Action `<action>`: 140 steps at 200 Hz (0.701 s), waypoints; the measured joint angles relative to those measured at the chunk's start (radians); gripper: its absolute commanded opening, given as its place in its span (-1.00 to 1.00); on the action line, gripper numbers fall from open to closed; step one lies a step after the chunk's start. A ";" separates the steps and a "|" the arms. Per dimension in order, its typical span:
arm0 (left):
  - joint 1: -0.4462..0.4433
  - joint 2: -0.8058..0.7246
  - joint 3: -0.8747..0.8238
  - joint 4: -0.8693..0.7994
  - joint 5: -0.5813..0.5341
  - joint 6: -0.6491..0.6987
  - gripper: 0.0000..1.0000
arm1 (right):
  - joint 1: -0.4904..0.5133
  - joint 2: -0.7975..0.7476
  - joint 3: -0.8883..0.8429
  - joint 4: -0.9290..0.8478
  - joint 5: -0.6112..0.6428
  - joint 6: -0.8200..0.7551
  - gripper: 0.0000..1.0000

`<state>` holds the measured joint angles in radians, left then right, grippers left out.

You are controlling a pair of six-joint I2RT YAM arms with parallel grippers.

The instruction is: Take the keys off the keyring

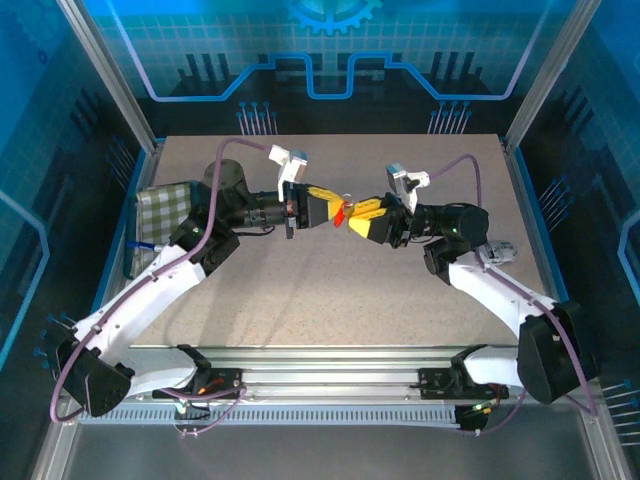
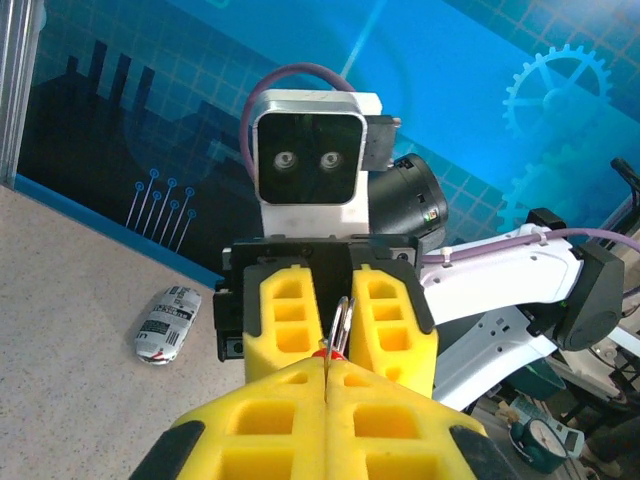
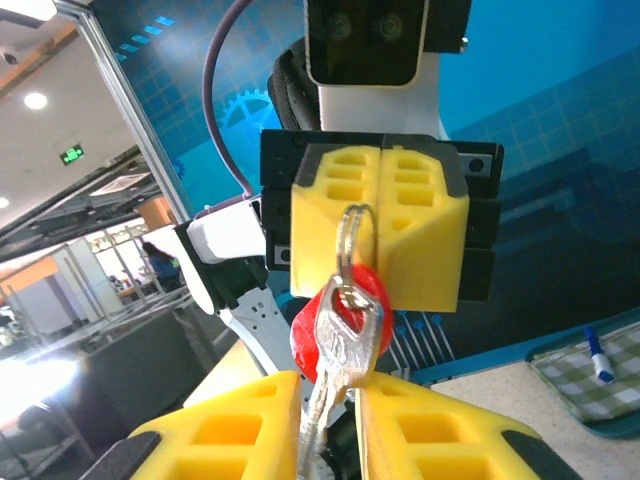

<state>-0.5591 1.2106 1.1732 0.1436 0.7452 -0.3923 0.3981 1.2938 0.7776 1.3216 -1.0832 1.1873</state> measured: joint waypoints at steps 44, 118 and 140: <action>0.000 0.000 0.000 -0.007 -0.007 0.002 -1.00 | 0.000 0.019 -0.005 0.039 -0.002 0.041 -0.62; 0.000 -0.004 0.000 -0.019 -0.011 0.011 -1.00 | -0.019 0.019 -0.011 0.052 -0.016 0.063 -0.58; 0.000 -0.009 0.000 -0.031 -0.015 0.026 -1.00 | -0.027 0.019 -0.012 0.052 -0.018 0.068 -0.63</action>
<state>-0.5591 1.2018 1.1732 0.1127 0.7303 -0.3668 0.3706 1.3132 0.7658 1.3735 -1.1015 1.2549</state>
